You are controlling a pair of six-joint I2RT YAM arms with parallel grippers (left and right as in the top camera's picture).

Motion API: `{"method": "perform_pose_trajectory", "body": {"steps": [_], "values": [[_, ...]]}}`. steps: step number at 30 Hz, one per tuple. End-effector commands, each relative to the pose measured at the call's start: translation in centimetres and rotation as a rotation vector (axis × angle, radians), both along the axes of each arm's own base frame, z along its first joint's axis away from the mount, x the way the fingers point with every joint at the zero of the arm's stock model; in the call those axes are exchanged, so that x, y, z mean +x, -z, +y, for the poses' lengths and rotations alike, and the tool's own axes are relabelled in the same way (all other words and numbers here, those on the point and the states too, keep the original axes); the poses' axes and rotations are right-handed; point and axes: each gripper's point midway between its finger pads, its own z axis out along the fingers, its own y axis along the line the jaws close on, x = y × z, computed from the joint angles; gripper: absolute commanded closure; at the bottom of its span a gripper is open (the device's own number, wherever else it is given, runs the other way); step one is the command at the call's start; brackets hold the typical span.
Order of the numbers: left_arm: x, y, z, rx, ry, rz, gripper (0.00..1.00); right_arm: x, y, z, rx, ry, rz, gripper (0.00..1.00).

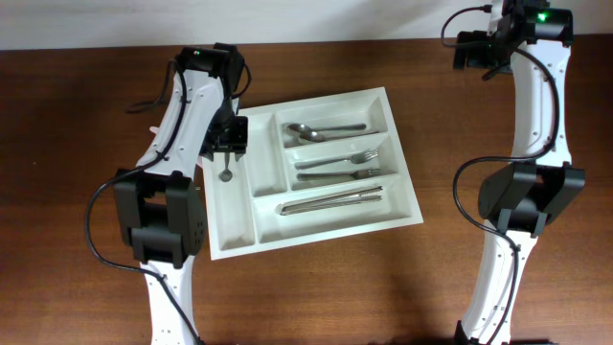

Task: Pack container
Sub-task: 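Carry the fork into the tray's left compartment and release it, then move the left gripper over the pink plastic knife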

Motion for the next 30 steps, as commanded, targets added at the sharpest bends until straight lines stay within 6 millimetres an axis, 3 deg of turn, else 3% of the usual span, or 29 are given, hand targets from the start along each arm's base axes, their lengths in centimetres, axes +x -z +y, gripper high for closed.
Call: {"method": "perform_pose_trajectory", "body": {"steps": [1, 6, 12, 16, 20, 27, 30], "values": [[1.1, -0.1, 2.7, 0.050, -0.072, -0.035, 0.49, 0.1, -0.9, -0.2, -0.013, 0.013, -0.021, 0.01], [3.4, 0.0, 5.8, 0.033, -0.203, -0.126, 0.48, 0.1, -0.9, -0.2, -0.013, 0.013, -0.021, 0.01], [9.1, -0.5, 8.3, -0.086, -0.321, -0.352, 0.42, 0.1, -0.9, -0.2, -0.013, 0.013, -0.021, 0.01], [11.8, -1.3, 9.4, -0.098, -0.394, -0.471, 0.42, 0.1, -0.9, -0.2, -0.013, 0.013, -0.021, 0.01], [12.2, -0.7, 11.1, -0.029, -0.547, -0.500, 0.43, 0.1, -0.9, -0.2, -0.013, 0.013, -0.021, 0.01], [11.7, 3.3, 12.4, -0.002, -0.687, -0.432, 0.43, 0.1, -0.9, -0.2, -0.013, 0.013, -0.021, 0.01], [11.5, 3.8, 13.7, -0.004, -0.747, -0.424, 0.43, 0.1, -0.9, -0.2, -0.013, 0.013, -0.021, 0.01]]}}
